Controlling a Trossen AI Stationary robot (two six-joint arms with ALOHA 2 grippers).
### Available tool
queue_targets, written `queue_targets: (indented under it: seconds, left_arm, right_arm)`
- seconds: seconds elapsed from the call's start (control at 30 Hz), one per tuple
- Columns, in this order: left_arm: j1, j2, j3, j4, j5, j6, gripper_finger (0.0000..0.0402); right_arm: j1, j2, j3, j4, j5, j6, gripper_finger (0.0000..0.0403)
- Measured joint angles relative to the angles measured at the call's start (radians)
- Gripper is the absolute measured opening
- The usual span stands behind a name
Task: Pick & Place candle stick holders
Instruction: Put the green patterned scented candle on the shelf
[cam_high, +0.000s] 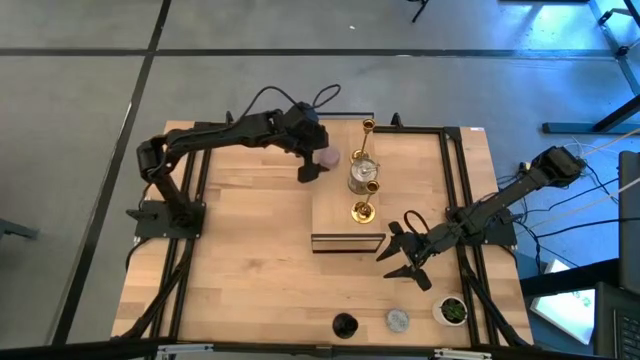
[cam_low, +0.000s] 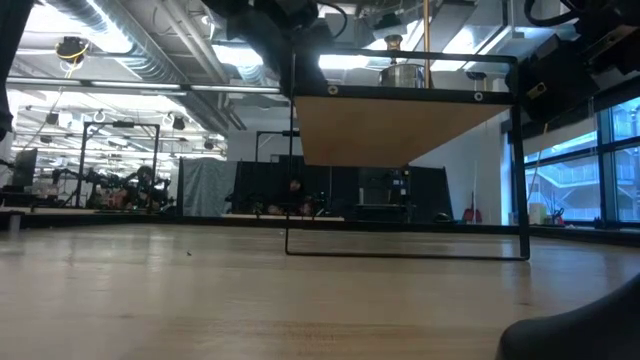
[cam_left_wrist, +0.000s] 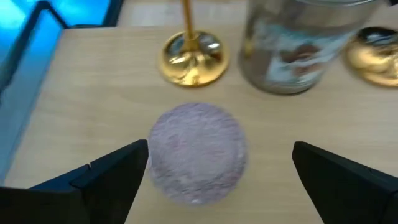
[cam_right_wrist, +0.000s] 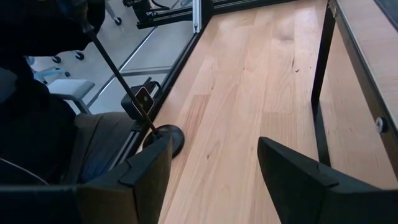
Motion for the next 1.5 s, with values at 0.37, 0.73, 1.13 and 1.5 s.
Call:
queue_targets:
  seconds: [0.37,0.73,1.13,1.5]
  left_arm:
    - [0.0,-0.004,0.0,0.022,0.027,0.034,0.0398]
    - [-0.012,-0.158,-0.017,0.211,-0.16,0.001,0.0398]
    - [-0.162,-0.317,-0.231,0.175,-0.054,-0.17,0.0398]
    - [-0.484,-0.376,-0.417,0.337,-0.144,-0.344,0.0398]
  right_arm:
    - [0.001,0.0,0.0,-0.003,0.0,0.007,0.024]
    - [0.004,0.0,0.0,-0.007,0.0,0.015,0.024]
    - [0.06,0.0,0.0,0.046,0.0,0.021,0.024]
    - [0.076,0.0,0.0,0.08,0.001,0.074,0.024]
